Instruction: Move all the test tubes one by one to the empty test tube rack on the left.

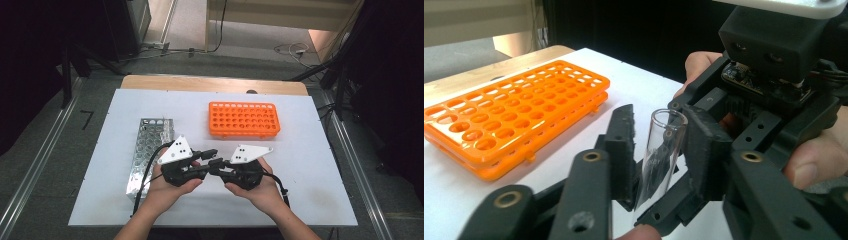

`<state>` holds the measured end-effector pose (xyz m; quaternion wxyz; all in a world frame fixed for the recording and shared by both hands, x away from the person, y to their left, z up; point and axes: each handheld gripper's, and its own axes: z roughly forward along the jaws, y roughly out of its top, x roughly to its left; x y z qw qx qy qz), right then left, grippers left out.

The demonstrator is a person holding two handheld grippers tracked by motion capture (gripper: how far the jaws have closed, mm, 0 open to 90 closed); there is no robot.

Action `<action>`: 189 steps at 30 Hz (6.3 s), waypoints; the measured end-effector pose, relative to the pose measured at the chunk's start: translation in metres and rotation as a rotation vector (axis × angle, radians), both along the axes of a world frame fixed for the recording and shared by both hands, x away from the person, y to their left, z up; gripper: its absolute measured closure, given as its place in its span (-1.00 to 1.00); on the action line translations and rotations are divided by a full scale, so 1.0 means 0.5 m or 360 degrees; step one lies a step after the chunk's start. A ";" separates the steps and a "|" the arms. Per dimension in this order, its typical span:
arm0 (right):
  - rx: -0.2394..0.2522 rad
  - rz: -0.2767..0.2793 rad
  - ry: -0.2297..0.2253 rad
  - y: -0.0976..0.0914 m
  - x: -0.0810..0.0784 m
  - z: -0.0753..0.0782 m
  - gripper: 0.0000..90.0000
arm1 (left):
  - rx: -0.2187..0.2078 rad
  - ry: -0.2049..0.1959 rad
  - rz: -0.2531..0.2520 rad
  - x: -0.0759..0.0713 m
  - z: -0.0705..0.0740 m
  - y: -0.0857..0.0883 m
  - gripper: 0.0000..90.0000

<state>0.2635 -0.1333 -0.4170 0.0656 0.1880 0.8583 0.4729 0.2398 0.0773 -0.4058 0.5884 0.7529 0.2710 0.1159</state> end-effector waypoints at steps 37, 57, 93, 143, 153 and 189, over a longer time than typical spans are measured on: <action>0.0160 -0.0150 -0.0005 -0.071 0.035 0.008 -1.00 | -0.0071 -0.0071 0.0296 0.009 0.035 0.109 0.68; 0.0151 -0.0410 -0.0070 -0.227 0.040 0.000 -1.00 | -0.0063 -0.0107 0.0625 0.026 0.019 0.220 0.68; 0.0134 -0.0585 -0.0050 -0.342 0.024 -0.024 -1.00 | 0.0270 0.0114 0.0724 0.063 -0.056 0.213 0.67; 0.0128 -0.0605 -0.0048 -0.350 0.030 -0.032 -1.00 | 0.0053 0.0051 0.0494 0.009 -0.038 0.239 -1.00; 0.0123 -0.0610 -0.0041 -0.356 0.034 -0.037 -1.00 | 0.0022 0.0059 0.0533 -0.019 -0.053 0.265 -1.00; 0.0145 -0.0684 -0.0044 -0.445 0.025 -0.074 -1.00 | -0.0004 0.0023 0.0600 -0.092 -0.096 0.344 -1.00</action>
